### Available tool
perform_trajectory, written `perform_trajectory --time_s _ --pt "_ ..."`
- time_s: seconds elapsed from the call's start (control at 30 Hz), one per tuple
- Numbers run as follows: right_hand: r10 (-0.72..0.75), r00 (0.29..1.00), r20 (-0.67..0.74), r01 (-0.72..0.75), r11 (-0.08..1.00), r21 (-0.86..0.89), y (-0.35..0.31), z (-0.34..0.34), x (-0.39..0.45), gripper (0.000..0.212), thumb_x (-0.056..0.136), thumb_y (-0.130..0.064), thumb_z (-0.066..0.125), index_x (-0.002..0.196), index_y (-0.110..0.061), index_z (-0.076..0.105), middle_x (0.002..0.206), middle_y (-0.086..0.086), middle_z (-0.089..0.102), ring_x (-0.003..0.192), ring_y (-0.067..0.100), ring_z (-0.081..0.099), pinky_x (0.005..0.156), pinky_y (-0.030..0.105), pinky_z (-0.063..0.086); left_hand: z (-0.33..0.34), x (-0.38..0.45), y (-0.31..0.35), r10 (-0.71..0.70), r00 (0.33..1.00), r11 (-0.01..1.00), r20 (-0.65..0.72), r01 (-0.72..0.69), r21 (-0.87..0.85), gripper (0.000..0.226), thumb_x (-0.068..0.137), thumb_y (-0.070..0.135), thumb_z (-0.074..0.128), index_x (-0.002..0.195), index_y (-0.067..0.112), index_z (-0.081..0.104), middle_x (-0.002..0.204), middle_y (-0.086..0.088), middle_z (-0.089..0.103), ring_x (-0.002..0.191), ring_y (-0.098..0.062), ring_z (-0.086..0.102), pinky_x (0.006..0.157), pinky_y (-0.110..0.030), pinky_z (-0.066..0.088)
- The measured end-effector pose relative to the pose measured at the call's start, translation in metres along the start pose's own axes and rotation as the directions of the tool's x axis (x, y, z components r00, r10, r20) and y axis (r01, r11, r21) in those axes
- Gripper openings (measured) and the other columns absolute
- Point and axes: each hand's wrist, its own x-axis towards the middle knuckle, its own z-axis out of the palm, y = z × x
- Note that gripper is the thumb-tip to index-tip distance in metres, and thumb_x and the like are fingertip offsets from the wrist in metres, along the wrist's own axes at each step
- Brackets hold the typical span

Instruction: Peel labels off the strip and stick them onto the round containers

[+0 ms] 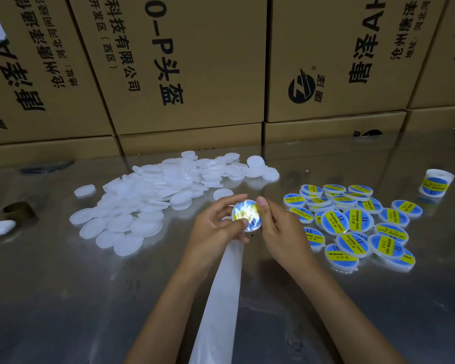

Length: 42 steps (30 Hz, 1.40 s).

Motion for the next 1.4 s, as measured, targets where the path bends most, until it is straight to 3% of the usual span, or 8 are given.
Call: perform_trajectory --time_s 0.2,0.33,0.47,0.63,0.77,1.03,1.23,1.4 --pt "-0.02 0.991 0.136 0.014 0.999 0.045 -0.001 0.002 -0.004 0.049 0.087 -0.075 0.042 0.088 -0.027 0.054 0.07 -0.007 0.06 0.064 0.01 0.055 0.06 0.034 0.046 -0.002 0.001 0.005 -0.057 0.98 0.989 -0.188 0.029 -0.148 0.023 0.085 0.001 0.075 0.106 0.002 0.067 0.093 -0.017 0.076 0.074 -0.028 0.076 0.06 -0.026 0.059" --pt "-0.052 0.988 0.143 0.05 0.999 0.013 0.001 0.006 -0.004 0.04 0.081 -0.07 0.056 0.09 -0.031 0.055 0.071 -0.012 0.063 0.064 0.008 0.058 0.056 0.03 0.045 -0.004 0.001 0.005 -0.04 0.968 0.994 -0.249 0.013 -0.108 0.018 0.09 0.011 0.072 0.095 -0.003 0.062 0.092 -0.019 0.076 0.076 -0.031 0.076 0.054 -0.028 0.059" --pt "-0.116 0.99 0.086 0.12 0.992 -0.045 0.003 0.003 -0.003 0.036 0.087 -0.063 0.055 0.085 -0.028 0.049 0.064 -0.012 0.054 0.058 0.01 0.051 0.052 0.027 0.036 -0.004 0.001 0.006 -0.03 0.978 0.994 -0.205 0.007 -0.114 0.014 0.093 0.012 0.069 0.093 0.001 0.061 0.094 -0.02 0.075 0.07 -0.029 0.075 0.055 -0.028 0.059" --pt "-0.135 0.991 0.012 0.136 0.99 -0.045 0.002 0.002 -0.003 0.043 0.09 -0.064 0.047 0.081 -0.022 0.047 0.059 -0.007 0.047 0.054 0.014 0.042 0.05 0.031 0.034 -0.005 0.0 0.006 0.0 0.999 0.995 -0.048 -0.005 -0.102 0.028 0.095 0.007 0.065 0.122 0.011 0.064 0.091 -0.011 0.077 0.084 -0.022 0.074 0.072 -0.031 0.061" --pt "-0.114 0.993 0.009 0.113 0.992 0.058 0.001 0.003 -0.002 0.036 0.094 -0.054 0.051 0.083 -0.02 0.052 0.056 0.001 0.049 0.05 0.014 0.039 0.05 0.038 0.036 -0.011 0.002 0.007 -0.006 0.998 1.0 0.057 0.007 -0.02 0.037 0.092 0.0 0.066 0.126 0.017 0.067 0.107 -0.007 0.076 0.092 -0.019 0.073 0.073 -0.03 0.06" --pt "-0.095 0.994 -0.05 0.097 0.994 0.05 -0.001 0.002 -0.001 0.033 0.104 -0.034 0.046 0.077 -0.022 0.06 0.049 -0.008 0.048 0.054 0.026 0.056 0.056 0.048 0.046 -0.014 0.003 0.007 -0.021 0.999 0.997 -0.042 0.025 0.078 0.015 0.084 0.013 0.077 0.099 0.012 0.073 0.079 -0.011 0.076 0.052 -0.014 0.062 0.049 -0.024 0.051" --pt "-0.024 1.0 0.005 0.023 0.989 0.148 -0.003 0.003 -0.001 0.049 0.102 -0.043 0.044 0.073 -0.006 0.059 0.056 0.009 0.057 0.057 0.029 0.058 0.058 0.049 0.048 -0.017 0.003 0.007 -0.09 0.989 0.995 0.115 0.085 0.052 0.036 0.086 0.009 0.074 0.121 0.017 0.069 0.097 -0.014 0.077 0.077 -0.024 0.073 0.062 -0.029 0.059" --pt "0.009 0.99 0.144 -0.048 0.96 0.274 -0.005 0.004 -0.001 0.036 0.088 -0.065 0.053 0.095 -0.033 0.069 0.075 0.001 0.071 0.07 0.014 0.068 0.063 0.033 0.056 -0.01 0.002 0.006 -0.089 0.992 0.993 -0.085 0.082 -0.082 0.024 0.084 0.0 0.076 0.107 0.006 0.07 0.097 -0.016 0.076 0.081 -0.031 0.076 0.063 -0.029 0.061"
